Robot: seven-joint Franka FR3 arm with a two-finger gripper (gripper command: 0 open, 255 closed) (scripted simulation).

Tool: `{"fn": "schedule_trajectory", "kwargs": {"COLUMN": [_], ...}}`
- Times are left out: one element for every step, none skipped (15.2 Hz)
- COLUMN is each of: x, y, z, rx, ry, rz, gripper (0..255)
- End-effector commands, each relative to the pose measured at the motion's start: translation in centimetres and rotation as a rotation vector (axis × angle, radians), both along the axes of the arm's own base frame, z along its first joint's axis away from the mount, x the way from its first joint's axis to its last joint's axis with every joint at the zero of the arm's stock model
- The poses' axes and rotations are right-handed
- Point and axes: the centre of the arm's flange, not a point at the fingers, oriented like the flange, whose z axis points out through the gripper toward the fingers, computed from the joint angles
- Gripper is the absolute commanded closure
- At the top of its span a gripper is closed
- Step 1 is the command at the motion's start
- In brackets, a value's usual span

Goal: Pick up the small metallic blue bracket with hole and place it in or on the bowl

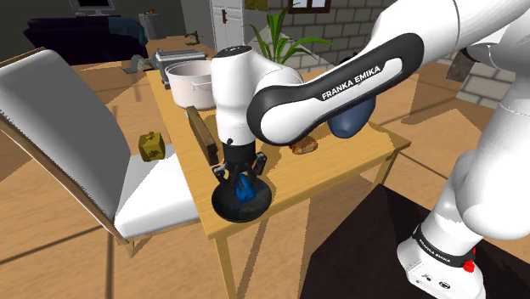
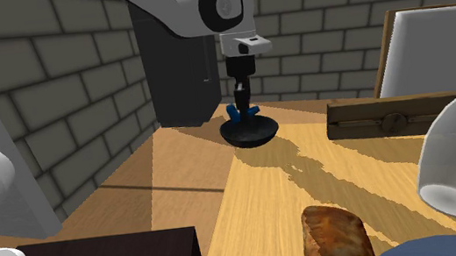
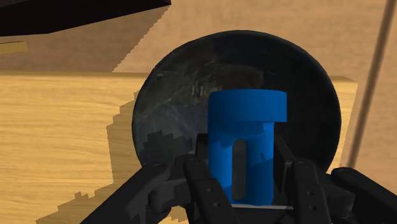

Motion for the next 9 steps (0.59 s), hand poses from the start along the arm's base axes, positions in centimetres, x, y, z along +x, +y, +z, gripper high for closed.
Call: {"fn": "schedule_trajectory", "kwargs": {"x": [0.0, 0.0, 0.0, 0.0, 0.0, 0.0, 0.0, 0.0, 0.0], "y": [0.0, 0.0, 0.0, 0.0, 0.0, 0.0, 0.0, 0.0, 0.0], "z": [-1.1, -1.7, -2.2, -2.2, -2.2, -2.2, -2.2, -2.2, -2.2], "rx": [0.000, 0.000, 0.000, 0.001, 0.000, 0.000, 0.000, 0.000, 0.000], "ry": [0.000, 0.000, 0.000, 0.000, 0.000, 0.000, 0.000, 0.000, 0.000], "rz": [0.000, 0.000, 0.000, 0.000, 0.000, 0.000, 0.000, 0.000, 0.000], "gripper": [255, 255, 255, 255, 255, 255, 255, 255, 255]}}
